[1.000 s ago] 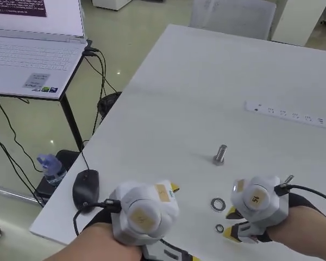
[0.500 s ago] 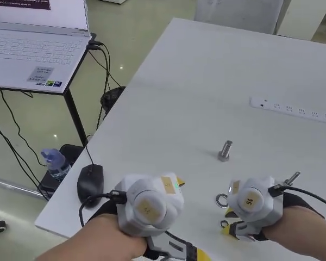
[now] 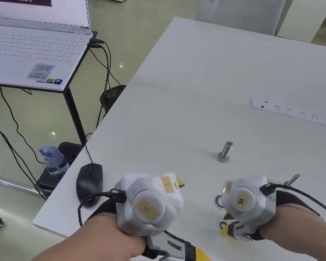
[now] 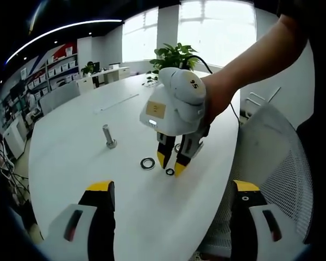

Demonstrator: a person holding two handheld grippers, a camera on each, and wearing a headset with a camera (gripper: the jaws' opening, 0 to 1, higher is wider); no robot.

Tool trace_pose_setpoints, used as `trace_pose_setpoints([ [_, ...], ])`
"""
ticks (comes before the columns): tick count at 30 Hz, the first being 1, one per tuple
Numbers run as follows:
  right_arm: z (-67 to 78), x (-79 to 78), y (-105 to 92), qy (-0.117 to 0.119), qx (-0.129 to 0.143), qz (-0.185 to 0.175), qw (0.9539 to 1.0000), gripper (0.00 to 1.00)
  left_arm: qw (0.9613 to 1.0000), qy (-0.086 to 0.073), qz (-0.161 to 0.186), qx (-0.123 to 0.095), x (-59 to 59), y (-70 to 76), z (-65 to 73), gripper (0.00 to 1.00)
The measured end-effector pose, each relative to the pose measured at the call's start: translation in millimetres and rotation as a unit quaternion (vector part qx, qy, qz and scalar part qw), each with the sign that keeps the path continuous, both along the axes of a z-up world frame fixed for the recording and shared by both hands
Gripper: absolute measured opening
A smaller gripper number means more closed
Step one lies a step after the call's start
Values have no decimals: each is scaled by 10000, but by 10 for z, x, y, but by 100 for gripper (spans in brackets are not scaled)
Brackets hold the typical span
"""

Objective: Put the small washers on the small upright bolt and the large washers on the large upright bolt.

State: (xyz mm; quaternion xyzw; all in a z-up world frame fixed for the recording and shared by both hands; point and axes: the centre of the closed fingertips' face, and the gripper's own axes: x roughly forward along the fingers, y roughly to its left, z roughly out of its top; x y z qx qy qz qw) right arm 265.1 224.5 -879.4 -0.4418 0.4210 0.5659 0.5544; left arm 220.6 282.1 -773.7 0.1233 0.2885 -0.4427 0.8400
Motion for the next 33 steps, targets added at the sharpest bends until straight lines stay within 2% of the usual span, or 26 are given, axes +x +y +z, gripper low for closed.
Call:
trace_pose_setpoints([
  [5, -6, 8, -18, -23, -112, 59, 9999, 14, 10000, -15, 10, -26, 28, 18, 15, 87],
  [11, -16, 16, -17, -20, -174, 77, 9998, 14, 10000, -37, 36, -45, 59, 45, 32, 86],
  [18, -3, 23, -11, 132, -37, -154, 9998, 12, 10000, -5, 73, -55, 56, 61, 20, 86],
  [25, 9, 4, -21, 154, -35, -177, 9997, 12, 10000, 21, 69, -34, 30, 36, -2, 85],
  [33, 112, 39, -113, 176, 25, -312, 9994, 12, 10000, -6, 92, -28, 37, 39, 20, 85],
])
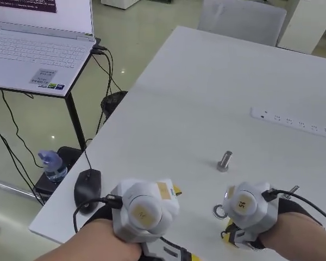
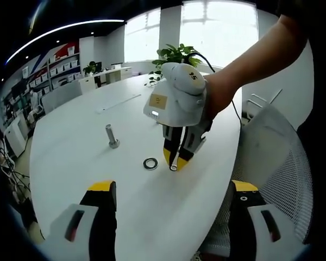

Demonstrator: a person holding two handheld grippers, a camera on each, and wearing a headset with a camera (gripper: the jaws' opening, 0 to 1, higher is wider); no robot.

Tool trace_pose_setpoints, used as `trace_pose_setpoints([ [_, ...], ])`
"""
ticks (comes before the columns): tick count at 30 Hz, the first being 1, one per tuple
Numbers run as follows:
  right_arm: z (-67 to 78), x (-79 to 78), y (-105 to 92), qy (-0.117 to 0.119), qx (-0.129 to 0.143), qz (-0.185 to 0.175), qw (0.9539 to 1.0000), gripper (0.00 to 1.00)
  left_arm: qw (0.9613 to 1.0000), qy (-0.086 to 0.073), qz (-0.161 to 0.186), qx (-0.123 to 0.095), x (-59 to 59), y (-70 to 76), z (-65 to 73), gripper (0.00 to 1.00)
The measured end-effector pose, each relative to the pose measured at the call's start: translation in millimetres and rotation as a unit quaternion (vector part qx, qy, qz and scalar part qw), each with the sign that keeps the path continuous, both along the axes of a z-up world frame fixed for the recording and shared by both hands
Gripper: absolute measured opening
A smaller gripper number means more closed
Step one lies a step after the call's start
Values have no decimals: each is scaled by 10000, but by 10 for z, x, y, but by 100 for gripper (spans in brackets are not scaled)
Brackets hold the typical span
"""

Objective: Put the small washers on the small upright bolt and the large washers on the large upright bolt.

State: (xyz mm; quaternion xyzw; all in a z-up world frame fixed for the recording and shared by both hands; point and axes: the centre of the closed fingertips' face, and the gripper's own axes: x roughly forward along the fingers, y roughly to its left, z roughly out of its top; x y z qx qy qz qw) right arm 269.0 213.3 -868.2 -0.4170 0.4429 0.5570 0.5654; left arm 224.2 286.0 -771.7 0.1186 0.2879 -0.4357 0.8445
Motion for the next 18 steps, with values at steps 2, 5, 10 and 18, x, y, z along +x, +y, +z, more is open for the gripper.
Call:
trace_pose_setpoints([
  [2, 40, 39, -46, -21, 4, -56, 10000, 12, 10000, -4, 23, -15, 3, 0, 7, 85],
  [5, 104, 114, -129, -39, 32, -186, 9998, 12, 10000, -3, 56, -17, 8, -11, 9, 85],
  [10, 196, 245, -325, -91, 56, -431, 9990, 12, 9999, 18, 126, -53, 19, -39, 11, 85],
  [18, 271, 423, -727, -117, 65, -801, 9967, 12, 9994, 38, 334, -68, 74, -10, 41, 85],
])
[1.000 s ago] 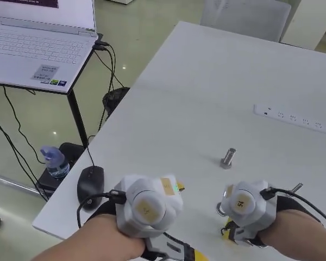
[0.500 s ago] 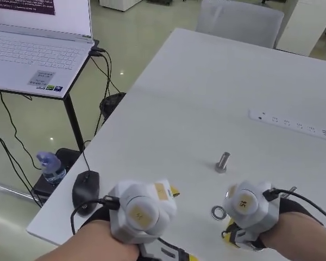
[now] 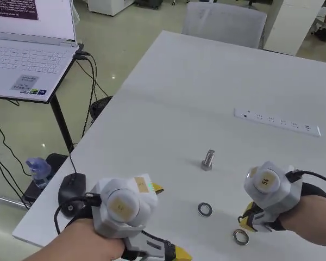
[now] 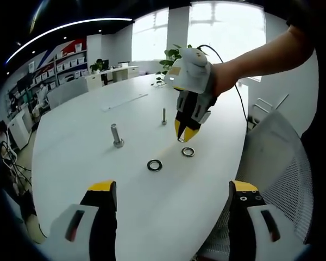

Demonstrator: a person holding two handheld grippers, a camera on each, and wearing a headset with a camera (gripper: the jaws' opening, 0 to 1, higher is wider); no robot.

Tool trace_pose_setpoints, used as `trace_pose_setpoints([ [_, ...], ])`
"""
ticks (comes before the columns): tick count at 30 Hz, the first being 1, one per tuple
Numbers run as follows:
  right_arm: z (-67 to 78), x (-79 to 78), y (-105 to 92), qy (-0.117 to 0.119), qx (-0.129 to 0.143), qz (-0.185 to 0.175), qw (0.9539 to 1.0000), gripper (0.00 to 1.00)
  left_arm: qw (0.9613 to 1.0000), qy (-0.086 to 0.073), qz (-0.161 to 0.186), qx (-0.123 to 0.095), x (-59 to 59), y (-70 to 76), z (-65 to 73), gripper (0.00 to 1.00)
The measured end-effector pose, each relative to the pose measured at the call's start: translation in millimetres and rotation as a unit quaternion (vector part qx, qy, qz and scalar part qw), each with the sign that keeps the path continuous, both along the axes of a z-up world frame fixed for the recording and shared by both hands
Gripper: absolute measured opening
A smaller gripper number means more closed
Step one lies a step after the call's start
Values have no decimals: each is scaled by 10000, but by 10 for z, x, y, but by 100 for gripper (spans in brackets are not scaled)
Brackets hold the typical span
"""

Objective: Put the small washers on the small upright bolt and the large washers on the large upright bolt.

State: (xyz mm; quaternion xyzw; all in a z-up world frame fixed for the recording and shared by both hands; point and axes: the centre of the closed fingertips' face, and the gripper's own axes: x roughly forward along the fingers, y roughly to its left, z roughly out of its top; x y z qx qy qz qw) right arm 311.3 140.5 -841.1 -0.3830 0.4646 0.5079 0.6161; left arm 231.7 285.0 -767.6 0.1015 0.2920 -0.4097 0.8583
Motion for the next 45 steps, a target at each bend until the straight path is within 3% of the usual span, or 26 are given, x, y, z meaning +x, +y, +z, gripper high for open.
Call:
trace_pose_setpoints([
  [7, -5, 59, -304, 19, -86, -82, 9999, 12, 9997, -49, 195, 125, 44, 49, -19, 86],
  [15, 46, 181, -565, -34, -135, -162, 9998, 12, 9991, 24, 366, 189, 53, 26, -60, 88],
  [19, 95, 307, -680, -80, -191, -171, 9996, 12, 9991, -42, 362, 193, 73, -41, -48, 88],
  [23, 167, 450, -753, -166, -192, -199, 9995, 12, 9991, -9, 331, 252, 79, -87, -62, 87],
  [38, 349, 933, -733, -402, -110, -288, 9987, 12, 9993, 9, 320, 217, 130, -178, -45, 86],
  [45, 432, 972, -636, -477, -60, -284, 9984, 12, 9992, -1, 324, 239, 134, -179, -46, 86],
])
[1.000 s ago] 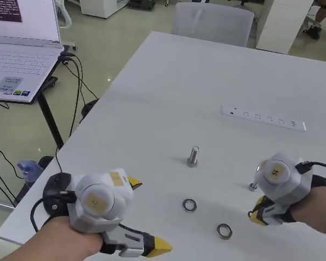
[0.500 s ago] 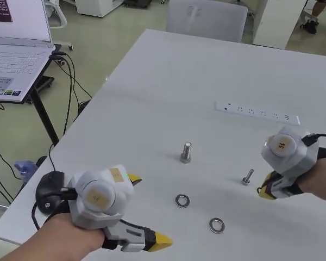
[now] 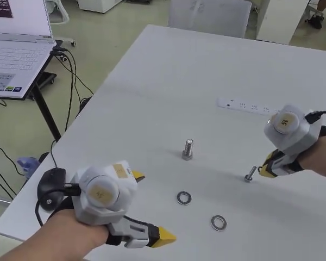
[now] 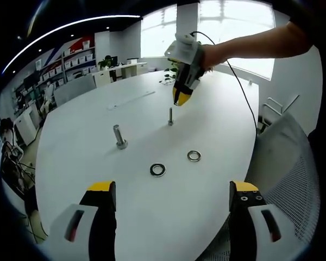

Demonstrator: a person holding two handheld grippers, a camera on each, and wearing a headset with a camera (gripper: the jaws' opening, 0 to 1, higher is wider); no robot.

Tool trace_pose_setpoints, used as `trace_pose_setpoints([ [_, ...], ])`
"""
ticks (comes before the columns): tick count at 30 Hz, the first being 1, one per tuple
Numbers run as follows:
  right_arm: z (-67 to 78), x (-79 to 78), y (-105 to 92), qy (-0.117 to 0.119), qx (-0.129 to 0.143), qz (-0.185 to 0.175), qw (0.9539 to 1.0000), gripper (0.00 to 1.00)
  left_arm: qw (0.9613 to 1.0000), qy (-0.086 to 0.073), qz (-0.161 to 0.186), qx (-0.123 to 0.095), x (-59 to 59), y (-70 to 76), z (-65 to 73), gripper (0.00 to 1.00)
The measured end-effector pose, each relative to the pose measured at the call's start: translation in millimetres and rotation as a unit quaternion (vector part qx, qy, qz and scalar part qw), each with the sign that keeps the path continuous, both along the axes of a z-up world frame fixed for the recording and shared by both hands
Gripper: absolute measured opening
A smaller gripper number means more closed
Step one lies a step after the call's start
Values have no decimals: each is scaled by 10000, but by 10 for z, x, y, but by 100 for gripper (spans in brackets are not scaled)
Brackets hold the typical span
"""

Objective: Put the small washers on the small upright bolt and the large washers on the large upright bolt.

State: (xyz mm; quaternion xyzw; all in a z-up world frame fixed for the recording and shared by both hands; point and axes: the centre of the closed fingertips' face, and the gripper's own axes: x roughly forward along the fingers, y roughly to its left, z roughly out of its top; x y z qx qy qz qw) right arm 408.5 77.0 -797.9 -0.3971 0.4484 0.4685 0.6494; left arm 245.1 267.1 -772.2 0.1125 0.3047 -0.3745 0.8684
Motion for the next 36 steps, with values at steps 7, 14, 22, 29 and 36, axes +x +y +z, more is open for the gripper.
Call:
trace_pose_setpoints([
  [7, -33, 18, 43, 26, -10, -14, 10000, 12, 10000, -11, -11, -29, 22, -1, 7, 86],
  [14, -80, 57, 70, 40, -36, -9, 10000, 12, 10000, 30, -50, 3, 22, 15, -13, 86],
  [22, -142, 85, 73, 88, -100, 22, 9999, 12, 10000, 71, -45, 26, 24, 63, -22, 85],
  [29, -199, 105, 80, 101, -175, 86, 9998, 12, 9999, 97, -46, 48, 11, 78, -41, 85],
  [36, -289, 117, 75, 147, -259, 124, 9995, 12, 9999, 132, -66, 48, -14, 86, -70, 85],
])
